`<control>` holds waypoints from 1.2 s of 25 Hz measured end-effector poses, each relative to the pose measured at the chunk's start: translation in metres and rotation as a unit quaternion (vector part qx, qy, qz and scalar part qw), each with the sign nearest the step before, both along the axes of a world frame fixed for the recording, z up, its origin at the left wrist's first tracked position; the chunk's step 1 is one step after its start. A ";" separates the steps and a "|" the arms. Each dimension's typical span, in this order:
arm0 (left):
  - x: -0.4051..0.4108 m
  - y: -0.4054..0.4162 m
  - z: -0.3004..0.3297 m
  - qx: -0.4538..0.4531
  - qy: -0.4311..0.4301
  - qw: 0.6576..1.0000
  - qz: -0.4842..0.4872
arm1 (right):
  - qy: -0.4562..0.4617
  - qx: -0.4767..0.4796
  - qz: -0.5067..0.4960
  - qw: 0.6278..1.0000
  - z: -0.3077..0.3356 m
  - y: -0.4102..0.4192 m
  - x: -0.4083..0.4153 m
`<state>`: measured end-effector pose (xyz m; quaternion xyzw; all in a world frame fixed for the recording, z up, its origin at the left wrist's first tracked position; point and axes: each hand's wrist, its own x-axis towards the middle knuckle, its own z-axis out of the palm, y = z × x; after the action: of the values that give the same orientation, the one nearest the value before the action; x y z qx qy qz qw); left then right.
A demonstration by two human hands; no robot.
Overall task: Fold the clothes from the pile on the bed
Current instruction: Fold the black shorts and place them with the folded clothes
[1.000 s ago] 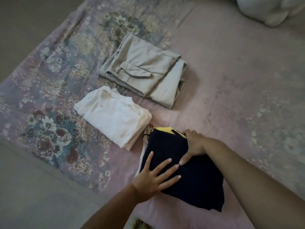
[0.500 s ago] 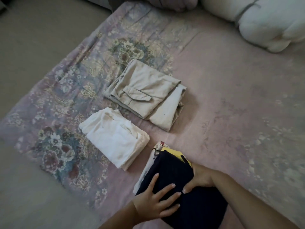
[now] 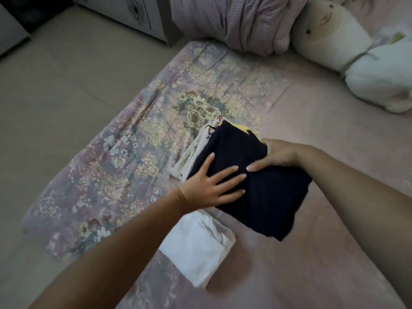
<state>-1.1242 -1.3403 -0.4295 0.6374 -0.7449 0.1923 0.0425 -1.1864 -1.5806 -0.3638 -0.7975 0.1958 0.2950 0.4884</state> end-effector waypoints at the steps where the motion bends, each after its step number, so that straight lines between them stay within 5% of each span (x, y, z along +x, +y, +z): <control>1: 0.022 0.006 -0.008 0.068 0.005 0.998 0.017 | 0.016 -0.047 0.006 0.999 -0.012 0.006 0.022; 4: 0.046 0.013 -0.041 0.290 0.069 0.948 0.108 | 0.119 -0.315 0.027 0.941 -0.069 0.028 0.048; 7: 0.047 0.000 -0.049 0.263 0.264 0.908 0.193 | -0.038 -0.534 -0.042 0.844 -0.099 0.062 0.027; 9: 0.057 -0.008 -0.051 0.149 0.283 0.914 0.248 | -0.175 -0.552 -0.115 0.807 -0.104 0.090 0.009; 11: 0.062 -0.012 -0.065 0.072 0.239 0.922 0.297 | -0.168 -0.546 -0.105 0.814 -0.120 0.115 -0.002; 20: 0.061 -0.025 -0.103 0.039 0.243 0.918 0.310 | -0.125 -0.535 -0.076 0.832 -0.156 0.109 -0.004; 22: 0.057 -0.017 -0.085 0.041 0.241 0.909 0.337 | -0.195 -0.549 -0.068 0.810 -0.135 0.113 -0.007; 24: 0.037 0.012 -0.066 0.022 0.314 0.869 0.381 | -0.347 -0.492 -0.018 0.799 -0.118 0.130 -0.019; 26: 0.005 0.065 -0.047 0.023 0.379 0.818 0.432 | -0.378 -0.341 0.046 0.859 -0.092 0.166 -0.034; 28: -0.037 0.097 -0.046 0.019 0.425 0.768 0.479 | -0.178 -0.207 0.062 0.960 -0.087 0.183 -0.050; 29: -0.058 0.112 -0.042 0.014 0.464 0.712 0.527 | -0.063 -0.166 0.058 0.982 -0.089 0.191 -0.060; 30: -0.080 0.123 -0.039 0.016 0.522 0.620 0.586 | 0.034 -0.142 0.053 0.988 -0.093 0.198 -0.070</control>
<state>-1.2040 -1.2171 -0.4684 0.9326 -0.0692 -0.2005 0.2921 -1.2565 -1.3822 -0.4568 -0.8576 0.2095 0.3165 0.3471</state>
